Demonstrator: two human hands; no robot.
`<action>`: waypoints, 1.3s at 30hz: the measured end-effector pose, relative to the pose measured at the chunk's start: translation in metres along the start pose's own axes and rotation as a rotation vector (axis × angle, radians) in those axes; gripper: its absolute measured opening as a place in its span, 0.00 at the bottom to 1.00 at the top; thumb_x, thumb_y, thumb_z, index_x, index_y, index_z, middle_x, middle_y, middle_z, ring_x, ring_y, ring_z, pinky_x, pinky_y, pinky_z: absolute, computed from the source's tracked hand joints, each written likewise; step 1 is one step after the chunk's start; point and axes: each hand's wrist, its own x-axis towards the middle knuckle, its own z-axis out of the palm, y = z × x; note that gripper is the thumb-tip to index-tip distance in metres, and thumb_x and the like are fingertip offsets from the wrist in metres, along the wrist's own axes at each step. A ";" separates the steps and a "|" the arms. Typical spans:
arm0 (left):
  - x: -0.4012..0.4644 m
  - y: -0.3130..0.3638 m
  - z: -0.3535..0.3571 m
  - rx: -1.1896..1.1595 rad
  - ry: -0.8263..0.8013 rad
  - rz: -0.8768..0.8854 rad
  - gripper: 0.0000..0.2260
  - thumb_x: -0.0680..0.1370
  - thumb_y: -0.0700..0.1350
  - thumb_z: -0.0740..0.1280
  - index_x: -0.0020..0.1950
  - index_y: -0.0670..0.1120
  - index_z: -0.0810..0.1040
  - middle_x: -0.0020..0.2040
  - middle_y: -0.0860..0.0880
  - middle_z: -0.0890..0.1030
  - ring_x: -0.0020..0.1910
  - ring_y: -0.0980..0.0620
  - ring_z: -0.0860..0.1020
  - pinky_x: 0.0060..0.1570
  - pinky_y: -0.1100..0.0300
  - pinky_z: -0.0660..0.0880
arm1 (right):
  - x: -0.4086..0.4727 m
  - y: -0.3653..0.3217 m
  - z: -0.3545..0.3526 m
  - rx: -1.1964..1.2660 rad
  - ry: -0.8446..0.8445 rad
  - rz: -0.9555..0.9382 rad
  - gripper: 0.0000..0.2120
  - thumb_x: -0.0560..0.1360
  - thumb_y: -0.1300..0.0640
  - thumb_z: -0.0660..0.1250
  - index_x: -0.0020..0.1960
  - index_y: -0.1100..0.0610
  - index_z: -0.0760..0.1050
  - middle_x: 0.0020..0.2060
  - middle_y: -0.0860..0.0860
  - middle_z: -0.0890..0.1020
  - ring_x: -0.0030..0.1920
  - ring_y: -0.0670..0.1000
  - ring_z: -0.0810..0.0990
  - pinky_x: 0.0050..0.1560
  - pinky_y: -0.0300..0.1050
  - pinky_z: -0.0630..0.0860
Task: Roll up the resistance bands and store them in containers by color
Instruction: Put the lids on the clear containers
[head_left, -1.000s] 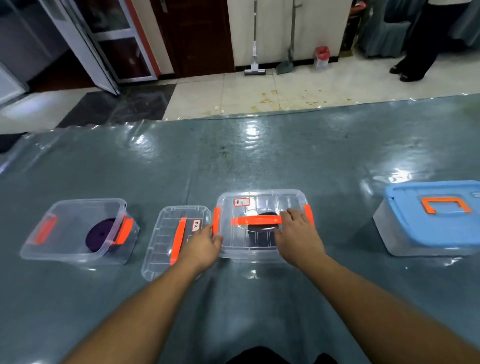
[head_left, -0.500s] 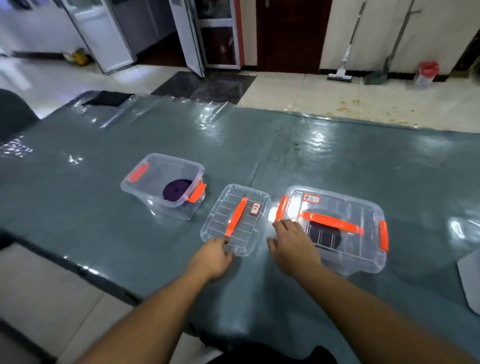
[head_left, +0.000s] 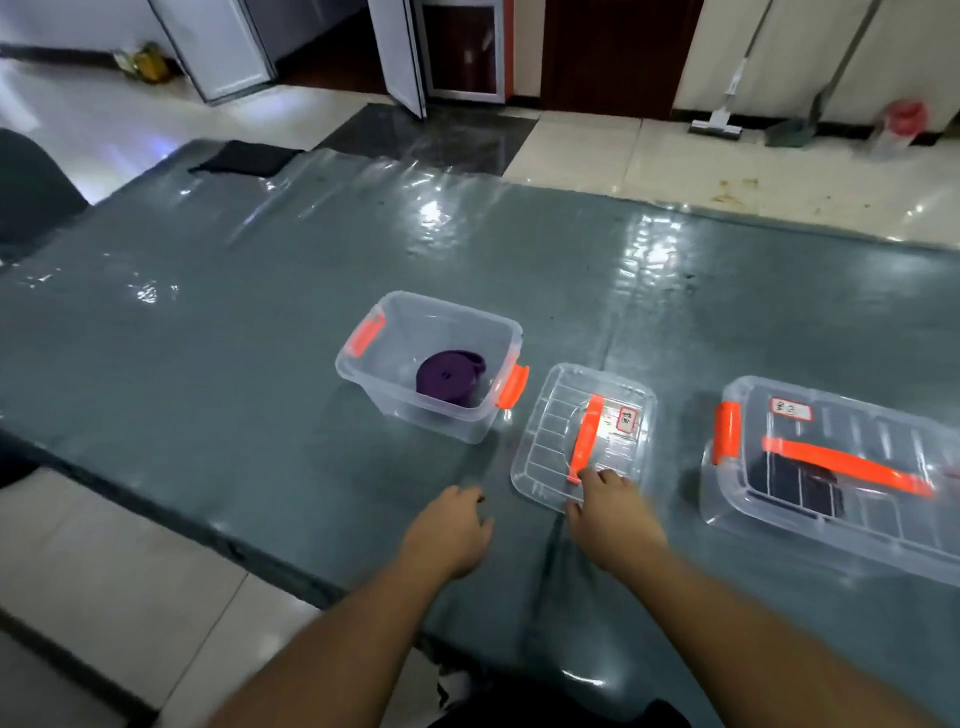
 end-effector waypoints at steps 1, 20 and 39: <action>0.004 -0.012 -0.003 0.007 -0.015 0.007 0.21 0.82 0.54 0.63 0.74 0.49 0.72 0.71 0.46 0.73 0.68 0.44 0.76 0.66 0.51 0.73 | 0.003 -0.008 0.006 0.013 -0.016 0.038 0.21 0.82 0.49 0.59 0.72 0.56 0.70 0.66 0.58 0.77 0.67 0.60 0.74 0.68 0.52 0.70; 0.074 -0.035 -0.020 0.144 -0.131 0.136 0.18 0.82 0.51 0.61 0.71 0.48 0.74 0.67 0.46 0.75 0.65 0.44 0.76 0.63 0.48 0.76 | 0.056 -0.021 0.025 0.280 -0.056 0.401 0.18 0.82 0.52 0.62 0.66 0.62 0.72 0.64 0.63 0.79 0.65 0.65 0.77 0.66 0.55 0.74; 0.108 0.024 0.016 0.013 -0.092 0.086 0.15 0.81 0.47 0.64 0.67 0.49 0.77 0.64 0.47 0.78 0.63 0.45 0.78 0.64 0.48 0.75 | 0.165 0.006 0.014 0.351 0.064 0.582 0.13 0.77 0.62 0.67 0.60 0.65 0.79 0.57 0.64 0.83 0.58 0.65 0.84 0.55 0.55 0.81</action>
